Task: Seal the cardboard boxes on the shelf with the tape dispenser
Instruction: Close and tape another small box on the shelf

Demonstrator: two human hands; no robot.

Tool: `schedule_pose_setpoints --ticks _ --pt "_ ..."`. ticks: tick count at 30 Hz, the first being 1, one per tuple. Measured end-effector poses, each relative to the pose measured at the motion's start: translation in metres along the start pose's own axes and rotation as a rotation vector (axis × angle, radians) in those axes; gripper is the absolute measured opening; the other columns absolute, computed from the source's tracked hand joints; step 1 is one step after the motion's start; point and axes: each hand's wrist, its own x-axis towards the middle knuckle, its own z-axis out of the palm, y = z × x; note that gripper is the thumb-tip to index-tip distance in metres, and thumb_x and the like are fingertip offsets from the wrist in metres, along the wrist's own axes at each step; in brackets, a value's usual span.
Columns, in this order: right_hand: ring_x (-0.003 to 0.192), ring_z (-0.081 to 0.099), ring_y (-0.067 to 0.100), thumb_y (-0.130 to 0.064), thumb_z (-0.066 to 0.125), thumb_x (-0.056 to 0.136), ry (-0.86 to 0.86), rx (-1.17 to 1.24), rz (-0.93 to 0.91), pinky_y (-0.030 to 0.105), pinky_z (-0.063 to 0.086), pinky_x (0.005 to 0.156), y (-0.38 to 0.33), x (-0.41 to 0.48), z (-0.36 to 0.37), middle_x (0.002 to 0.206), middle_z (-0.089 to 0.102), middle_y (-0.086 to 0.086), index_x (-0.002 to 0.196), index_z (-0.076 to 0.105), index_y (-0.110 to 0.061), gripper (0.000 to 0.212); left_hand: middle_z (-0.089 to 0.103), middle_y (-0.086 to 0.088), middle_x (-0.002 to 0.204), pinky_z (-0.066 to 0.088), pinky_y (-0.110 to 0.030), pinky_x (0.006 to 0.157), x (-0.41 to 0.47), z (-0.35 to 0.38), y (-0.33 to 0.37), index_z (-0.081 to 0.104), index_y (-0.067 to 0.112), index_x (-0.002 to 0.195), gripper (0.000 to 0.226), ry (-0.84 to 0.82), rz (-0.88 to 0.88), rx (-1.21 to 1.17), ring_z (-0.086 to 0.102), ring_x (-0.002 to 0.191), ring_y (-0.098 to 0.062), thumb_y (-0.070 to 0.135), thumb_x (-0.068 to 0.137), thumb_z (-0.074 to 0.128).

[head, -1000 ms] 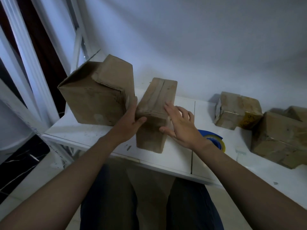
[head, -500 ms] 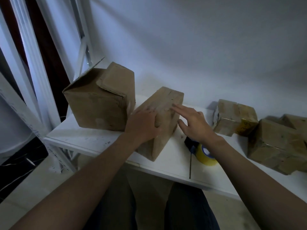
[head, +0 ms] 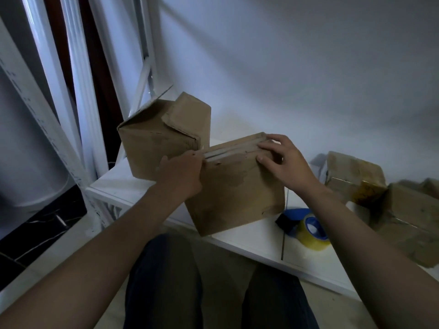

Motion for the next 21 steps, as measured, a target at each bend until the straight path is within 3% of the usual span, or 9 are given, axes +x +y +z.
schedule_pose_setpoints --ticks 3,8,10,12,14,15,16,17,21 --pt "0.113 0.056 -0.004 -0.036 0.066 0.096 0.069 0.213 0.030 0.011 0.046 0.090 -0.011 -0.006 -0.007 0.146 0.044 -0.016 0.133 0.062 -0.036 0.037 0.054 -0.004 0.122 0.048 -0.053 0.100 -0.001 -0.005 0.001 0.045 0.028 0.143 0.055 0.043 -0.055 0.045 0.059 0.109 -0.030 0.019 0.091 0.061" --pt "0.085 0.072 0.010 -0.016 0.062 0.099 0.033 0.362 0.056 0.028 0.057 0.087 -0.024 -0.012 -0.010 0.104 0.074 -0.006 0.127 0.065 -0.035 0.034 0.067 -0.004 0.114 0.052 -0.042 0.097 -0.010 -0.010 0.032 0.063 0.030 0.132 0.033 0.279 0.093 -0.161 0.063 0.100 -0.025 0.028 0.103 0.048" --pt "0.084 0.071 0.013 -0.010 0.064 0.097 -0.018 0.265 -0.021 0.030 0.058 0.085 -0.022 -0.014 -0.005 0.123 0.067 -0.008 0.130 0.065 -0.031 0.039 0.069 -0.003 0.111 0.051 -0.029 0.092 -0.013 -0.004 0.053 0.068 0.020 0.123 0.037 0.181 0.081 -0.308 0.065 0.097 -0.021 0.034 0.106 0.038" --pt "0.086 0.068 0.014 -0.007 0.065 0.095 -0.065 0.187 -0.048 0.026 0.056 0.082 -0.018 -0.016 -0.003 0.134 0.059 -0.010 0.134 0.064 -0.028 0.044 0.070 0.002 0.099 0.048 -0.016 0.078 -0.009 0.015 0.061 0.072 0.017 0.111 0.052 0.115 -0.097 -0.213 0.068 0.092 -0.017 0.047 0.106 0.030" --pt "0.088 0.063 0.010 -0.009 0.067 0.094 -0.174 0.084 -0.041 0.019 0.053 0.082 -0.013 -0.021 -0.001 0.131 0.058 -0.010 0.136 0.062 -0.026 0.046 0.070 -0.001 0.109 0.050 -0.018 0.081 -0.023 0.007 0.056 0.069 0.018 0.112 0.048 -0.060 -0.421 -0.040 0.068 0.099 -0.019 0.052 0.105 0.036" --pt "0.092 0.061 0.009 -0.008 0.064 0.095 -0.229 0.024 -0.030 0.016 0.050 0.082 -0.009 -0.025 0.000 0.130 0.059 -0.009 0.137 0.061 -0.025 0.045 0.066 -0.002 0.124 0.050 -0.025 0.088 -0.031 0.017 0.057 0.064 0.021 0.119 0.042 -0.063 -0.355 0.041 0.064 0.107 -0.018 0.053 0.102 0.044" --pt "0.097 0.060 0.011 -0.003 0.060 0.095 -0.252 -0.010 -0.012 0.012 0.046 0.083 -0.006 -0.029 0.002 0.130 0.060 -0.007 0.136 0.062 -0.023 0.046 0.059 0.001 0.137 0.048 -0.033 0.096 -0.026 0.035 0.061 0.058 0.026 0.129 0.045 0.087 -0.102 0.092 0.058 0.116 -0.017 0.057 0.098 0.049" --pt "0.106 0.058 0.015 0.004 0.054 0.093 -0.243 -0.027 -0.004 0.010 0.042 0.086 -0.002 -0.032 0.004 0.132 0.060 -0.004 0.135 0.063 -0.021 0.049 0.051 0.004 0.146 0.044 -0.041 0.103 -0.038 0.035 0.062 0.051 0.030 0.138 0.052 0.009 0.070 0.006 0.052 0.126 -0.018 0.059 0.094 0.053" --pt "0.113 0.037 0.021 0.015 0.045 0.085 -0.205 -0.239 -0.045 0.028 0.034 0.096 0.002 -0.038 0.011 0.138 0.051 -0.001 0.137 0.061 -0.025 0.068 0.054 0.001 0.138 0.046 -0.047 0.105 -0.053 0.026 0.058 0.050 0.026 0.134 0.041 0.096 0.127 -0.017 0.053 0.123 -0.022 0.037 0.096 0.061"
